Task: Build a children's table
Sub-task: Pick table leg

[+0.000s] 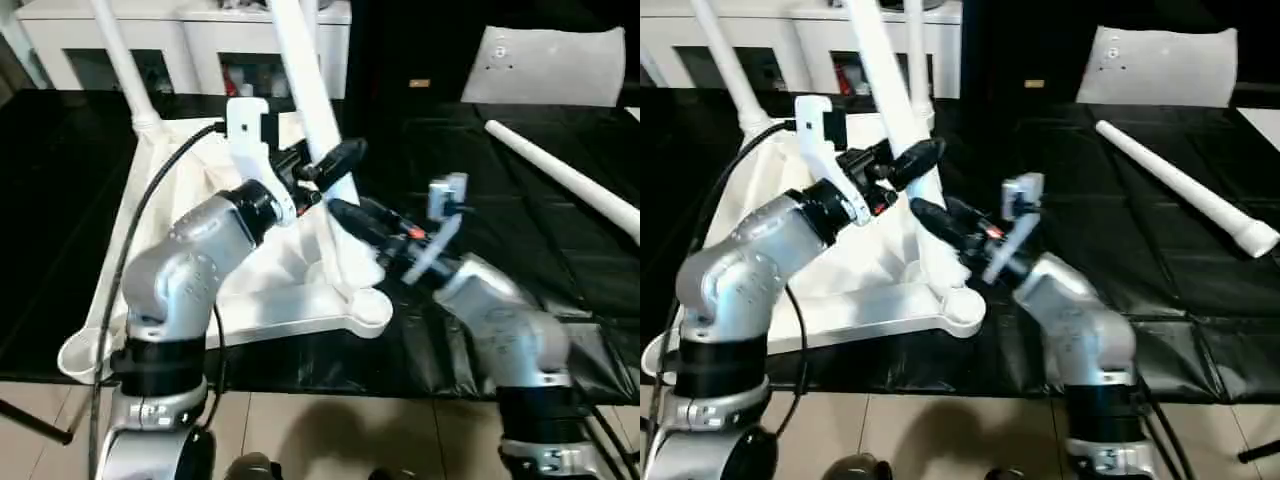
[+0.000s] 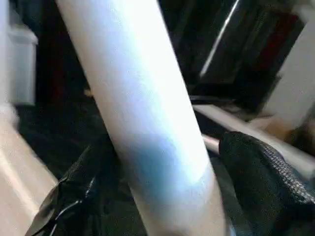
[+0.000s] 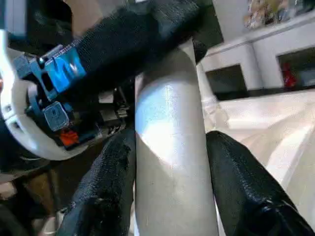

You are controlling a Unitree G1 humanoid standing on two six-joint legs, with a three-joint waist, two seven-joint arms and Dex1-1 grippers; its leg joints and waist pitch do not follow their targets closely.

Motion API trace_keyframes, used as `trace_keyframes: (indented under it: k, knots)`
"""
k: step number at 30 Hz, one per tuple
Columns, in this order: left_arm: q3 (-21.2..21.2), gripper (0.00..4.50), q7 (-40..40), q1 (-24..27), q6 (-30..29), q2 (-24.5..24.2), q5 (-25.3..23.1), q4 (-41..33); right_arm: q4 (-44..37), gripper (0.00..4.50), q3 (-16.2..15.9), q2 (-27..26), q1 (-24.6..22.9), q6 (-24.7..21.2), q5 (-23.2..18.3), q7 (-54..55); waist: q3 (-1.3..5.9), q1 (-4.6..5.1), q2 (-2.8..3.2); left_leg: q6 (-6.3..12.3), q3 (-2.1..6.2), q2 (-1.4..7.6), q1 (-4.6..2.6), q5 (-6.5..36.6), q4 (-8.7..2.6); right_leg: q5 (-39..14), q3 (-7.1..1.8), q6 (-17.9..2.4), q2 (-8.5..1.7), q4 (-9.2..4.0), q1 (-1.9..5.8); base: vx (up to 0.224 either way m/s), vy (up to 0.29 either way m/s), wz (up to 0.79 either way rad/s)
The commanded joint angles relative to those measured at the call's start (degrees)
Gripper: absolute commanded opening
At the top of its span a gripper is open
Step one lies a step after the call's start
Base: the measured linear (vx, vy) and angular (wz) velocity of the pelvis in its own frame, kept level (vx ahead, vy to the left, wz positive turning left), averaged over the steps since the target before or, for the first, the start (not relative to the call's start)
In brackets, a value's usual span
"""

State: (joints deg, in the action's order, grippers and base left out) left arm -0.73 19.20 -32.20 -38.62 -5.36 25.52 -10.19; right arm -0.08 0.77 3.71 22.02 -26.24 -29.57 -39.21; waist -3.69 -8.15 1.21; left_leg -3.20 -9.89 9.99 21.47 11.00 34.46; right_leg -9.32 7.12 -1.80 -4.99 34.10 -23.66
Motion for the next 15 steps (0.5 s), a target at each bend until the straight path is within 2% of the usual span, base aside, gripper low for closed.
trace_keyframes:
  k: [1, 3, 6, 9, 15]
  knots:
    - [3.20, 3.05, 0.11, 0.28, 1.83, 0.12, -1.72, -2.12, 0.04, 1.83, -1.01, -0.27, -0.47, 2.32, 2.19, 1.13, 4.56, 0.21, -0.18, 1.52, 1.29, 3.10, -0.30, 7.07, -3.99, -17.35, -3.53, -3.38, -4.23, -4.51, 3.67, 0.000, 0.000, 0.00]
    - [4.43, 3.05, -1.27, 1.55, 4.28, 0.40, -3.84, -2.27, 1.09, 1.83, -2.77, -1.04, -0.74, 6.27, 4.99, 1.65, 4.51, 0.16, -0.19, 1.27, 1.34, 3.16, -0.21, 7.66, -4.04, -18.12, -3.55, -3.16, -4.30, -4.57, 3.61, 0.000, 0.000, 0.00]
    - [4.99, 3.05, -1.95, 2.05, 5.10, 0.58, -5.06, -2.15, 1.72, 1.82, -3.89, -1.32, -0.87, 8.29, 6.61, 1.77, 4.58, 0.28, -0.29, 1.21, 1.31, 3.05, -0.21, 7.84, -3.99, -17.64, -3.57, -3.21, -4.22, -4.48, 3.70, 0.000, 0.000, 0.00]
    - [5.50, 3.05, -2.70, 2.53, 5.59, 1.10, -6.16, -2.00, 2.92, 1.82, -5.28, -1.32, -0.97, 10.97, 8.65, 2.28, 4.62, 0.31, -0.09, 1.51, 1.34, 3.09, -0.18, 7.57, -3.94, -16.51, -3.60, -3.79, -4.23, -4.32, 3.69, 0.000, 0.000, 0.00]
    - [5.52, 3.05, -4.90, 3.12, 7.23, 2.99, -7.17, -1.54, 4.56, 1.82, -5.74, -2.03, -0.97, 14.09, 10.28, 2.77, 4.61, 0.41, -0.11, 2.03, 1.28, 3.11, -0.19, 7.83, -3.86, -15.73, -3.63, -4.66, -4.19, -4.28, 3.74, 0.000, 0.000, 0.00]
